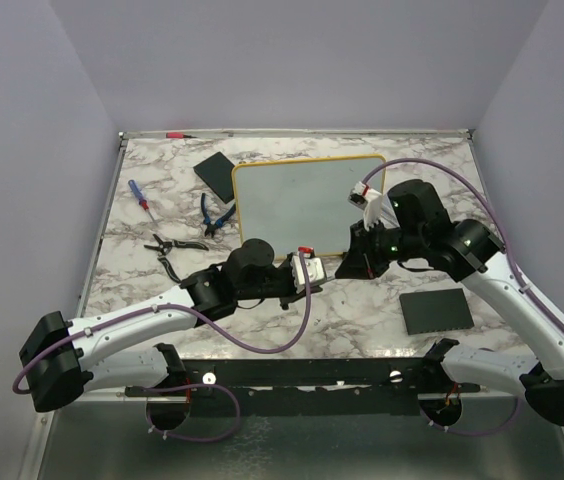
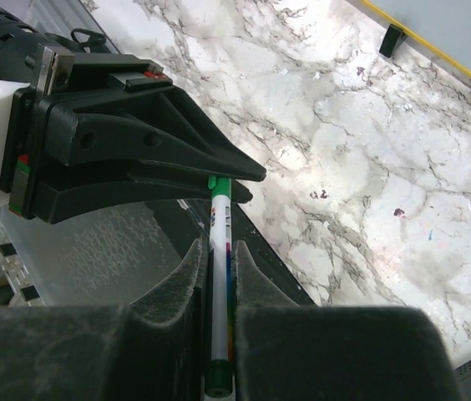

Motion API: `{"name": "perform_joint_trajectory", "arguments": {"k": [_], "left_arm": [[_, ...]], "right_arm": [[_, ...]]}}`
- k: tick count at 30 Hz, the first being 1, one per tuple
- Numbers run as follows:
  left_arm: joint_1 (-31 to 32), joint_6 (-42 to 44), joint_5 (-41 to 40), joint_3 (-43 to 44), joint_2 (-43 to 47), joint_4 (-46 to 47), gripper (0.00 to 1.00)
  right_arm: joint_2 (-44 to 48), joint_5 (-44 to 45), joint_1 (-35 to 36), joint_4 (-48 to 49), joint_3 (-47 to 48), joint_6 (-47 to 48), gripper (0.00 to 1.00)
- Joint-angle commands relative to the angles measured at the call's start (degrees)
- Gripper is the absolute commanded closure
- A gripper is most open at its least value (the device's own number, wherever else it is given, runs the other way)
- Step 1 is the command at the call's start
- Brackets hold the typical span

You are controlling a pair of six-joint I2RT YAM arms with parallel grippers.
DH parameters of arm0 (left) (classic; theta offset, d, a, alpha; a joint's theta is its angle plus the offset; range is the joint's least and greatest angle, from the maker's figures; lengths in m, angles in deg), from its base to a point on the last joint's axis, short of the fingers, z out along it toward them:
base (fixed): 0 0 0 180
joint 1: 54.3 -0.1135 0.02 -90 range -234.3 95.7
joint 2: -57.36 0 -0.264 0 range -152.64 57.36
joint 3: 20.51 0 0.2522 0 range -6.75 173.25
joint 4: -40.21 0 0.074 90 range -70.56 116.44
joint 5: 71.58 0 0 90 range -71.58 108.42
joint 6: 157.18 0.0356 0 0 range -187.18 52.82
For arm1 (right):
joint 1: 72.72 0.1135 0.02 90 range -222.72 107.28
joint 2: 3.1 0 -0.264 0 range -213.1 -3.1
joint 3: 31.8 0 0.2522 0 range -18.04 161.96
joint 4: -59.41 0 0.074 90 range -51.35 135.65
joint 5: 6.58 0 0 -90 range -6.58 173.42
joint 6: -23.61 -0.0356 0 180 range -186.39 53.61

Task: Write a sentence on the whiteboard
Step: Open the whiteboard marker at the center of the board, then place the pen cap at the center of the board.

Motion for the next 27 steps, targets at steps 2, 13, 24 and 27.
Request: {"name": "perform_joint_trajectory", "arguments": {"k": [2,13,24,27], "left_arm": [[-1.3,-0.1,-7.5,-2.3,-1.6,-11.4,1.00],[-1.2,0.3,-8.2,-2.6,-2.1,-11.3,1.00],[-1.1,-0.1,-7.6,-2.8,0.6,-10.9,1.00],[-1.2,-0.9,-8.5,-2.7,0.9,-10.8,1.00]], "right_arm": [[3.6,-1.2,-1.2,-5.6,4.5,1.9,1.00],[4.2,0.7,-1.7,-8.9,8.2,3.3,1.00],[3.7,7.1,-1.8,-9.9,6.2,3.6,1.00],[4.0,10.6,-1.8,-8.2,4.5,3.3,1.00]]}}
